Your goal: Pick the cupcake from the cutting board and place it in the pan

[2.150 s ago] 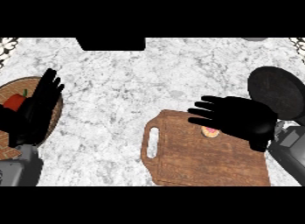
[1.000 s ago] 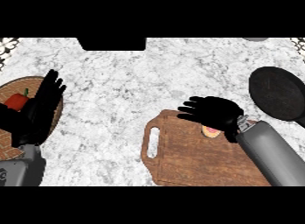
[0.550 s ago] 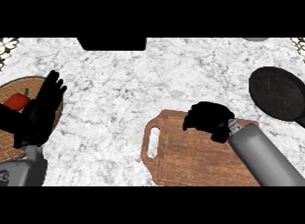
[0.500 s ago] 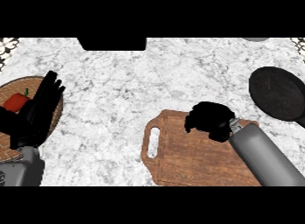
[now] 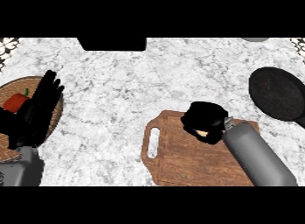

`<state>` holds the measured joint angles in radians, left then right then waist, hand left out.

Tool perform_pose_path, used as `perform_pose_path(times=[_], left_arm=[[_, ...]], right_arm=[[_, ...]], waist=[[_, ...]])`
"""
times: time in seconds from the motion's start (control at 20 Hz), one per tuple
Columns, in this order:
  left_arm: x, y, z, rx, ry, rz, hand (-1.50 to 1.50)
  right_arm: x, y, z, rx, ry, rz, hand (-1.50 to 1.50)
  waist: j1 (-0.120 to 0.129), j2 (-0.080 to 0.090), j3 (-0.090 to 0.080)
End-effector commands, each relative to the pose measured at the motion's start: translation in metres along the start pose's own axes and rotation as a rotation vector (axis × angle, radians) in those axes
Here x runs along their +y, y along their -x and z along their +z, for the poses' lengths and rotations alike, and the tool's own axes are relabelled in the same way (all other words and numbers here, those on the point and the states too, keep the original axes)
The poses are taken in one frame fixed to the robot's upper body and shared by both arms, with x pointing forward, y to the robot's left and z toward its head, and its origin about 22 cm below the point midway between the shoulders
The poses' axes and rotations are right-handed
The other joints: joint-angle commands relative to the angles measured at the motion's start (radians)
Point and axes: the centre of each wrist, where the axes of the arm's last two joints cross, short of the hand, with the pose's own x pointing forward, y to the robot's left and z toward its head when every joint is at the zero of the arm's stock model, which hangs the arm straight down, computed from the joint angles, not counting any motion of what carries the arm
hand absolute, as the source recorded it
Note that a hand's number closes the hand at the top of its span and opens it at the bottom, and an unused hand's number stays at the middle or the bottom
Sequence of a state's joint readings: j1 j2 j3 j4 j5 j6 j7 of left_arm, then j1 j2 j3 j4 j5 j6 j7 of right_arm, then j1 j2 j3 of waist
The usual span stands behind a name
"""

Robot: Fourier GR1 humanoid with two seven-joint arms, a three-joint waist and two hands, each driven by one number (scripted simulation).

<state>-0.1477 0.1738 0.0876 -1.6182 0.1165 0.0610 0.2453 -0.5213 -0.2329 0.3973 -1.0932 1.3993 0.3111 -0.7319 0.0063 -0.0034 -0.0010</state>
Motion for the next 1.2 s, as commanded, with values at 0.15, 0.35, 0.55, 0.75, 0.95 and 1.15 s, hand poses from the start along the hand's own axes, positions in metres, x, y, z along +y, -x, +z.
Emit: perform_pose_path(times=[0.15,0.35,0.55,0.75,0.95,1.15], left_arm=[[0.013,-0.008,-0.008,0.009,-0.033,-0.013,0.00],[0.022,0.007,0.006,0.015,-0.100,-0.017,0.00],[0.022,0.008,0.004,0.027,-0.074,0.004,0.00],[0.026,0.007,0.010,0.025,-0.070,-0.007,0.00],[0.021,0.004,0.004,0.023,-0.055,-0.003,0.00],[0.014,0.017,0.011,0.019,-0.024,-0.012,0.00]], right_arm=[[0.033,-0.011,0.032,0.150,0.082,-0.150,1.50],[0.087,-0.016,0.076,0.447,0.125,-0.350,1.50],[0.049,-0.044,0.106,0.526,0.373,-0.207,1.50],[-0.005,-0.059,0.149,0.579,0.584,-0.051,1.50],[-0.026,-0.100,0.188,0.598,0.717,-0.016,1.50],[-0.038,-0.126,0.224,0.670,0.758,-0.075,1.50]], waist=[[-0.031,-0.003,0.001],[-0.090,-0.016,0.001],[-0.080,-0.015,-0.001],[-0.071,-0.018,-0.002],[-0.055,-0.008,-0.001],[-0.028,-0.002,0.000]])
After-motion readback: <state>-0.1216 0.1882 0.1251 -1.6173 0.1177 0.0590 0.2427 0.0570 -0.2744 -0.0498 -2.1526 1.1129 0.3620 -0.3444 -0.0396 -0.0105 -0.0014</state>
